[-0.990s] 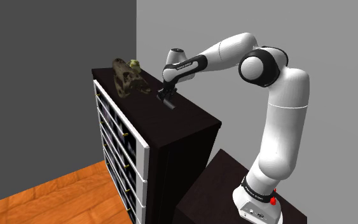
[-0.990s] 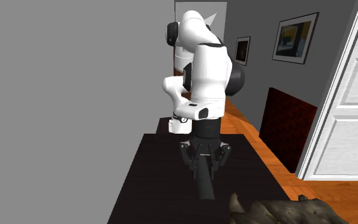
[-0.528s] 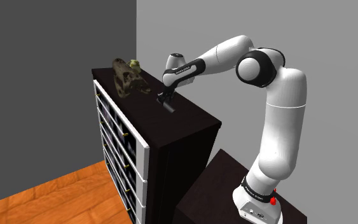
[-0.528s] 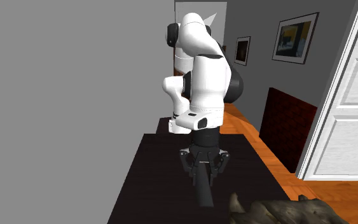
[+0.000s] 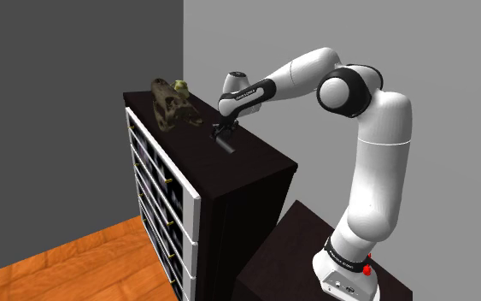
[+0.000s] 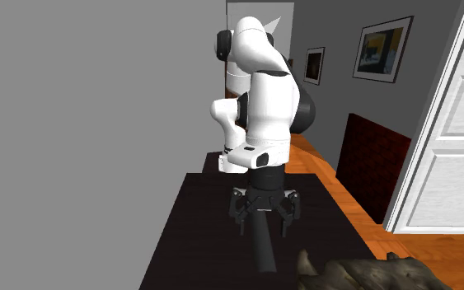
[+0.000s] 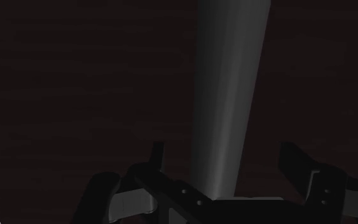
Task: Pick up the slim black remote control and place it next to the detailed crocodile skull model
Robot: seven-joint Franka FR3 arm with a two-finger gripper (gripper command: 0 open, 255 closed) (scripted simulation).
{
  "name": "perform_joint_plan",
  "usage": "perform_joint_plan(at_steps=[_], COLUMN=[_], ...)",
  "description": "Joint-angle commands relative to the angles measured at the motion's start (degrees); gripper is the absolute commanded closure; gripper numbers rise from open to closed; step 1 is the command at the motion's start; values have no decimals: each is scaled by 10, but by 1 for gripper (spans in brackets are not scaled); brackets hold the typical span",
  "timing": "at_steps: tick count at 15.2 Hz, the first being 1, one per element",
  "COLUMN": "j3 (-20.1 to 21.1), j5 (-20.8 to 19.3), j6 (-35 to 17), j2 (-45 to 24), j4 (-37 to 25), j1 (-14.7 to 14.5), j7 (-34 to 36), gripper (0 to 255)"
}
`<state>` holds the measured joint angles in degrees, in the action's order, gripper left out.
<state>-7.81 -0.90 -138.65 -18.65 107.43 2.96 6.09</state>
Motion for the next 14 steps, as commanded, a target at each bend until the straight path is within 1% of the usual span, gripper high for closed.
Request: perform_joint_plan(at_steps=[1,2,6,14], j3=[0,0,-2,-2], j5=[0,0,-8,-8], j6=[0,0,54,54], j2=[0,0,50,50], j4=[0,0,-4,-4], j1=[0,0,-5,-5], j7=[0,0,5,5], gripper=[0,0,0,0])
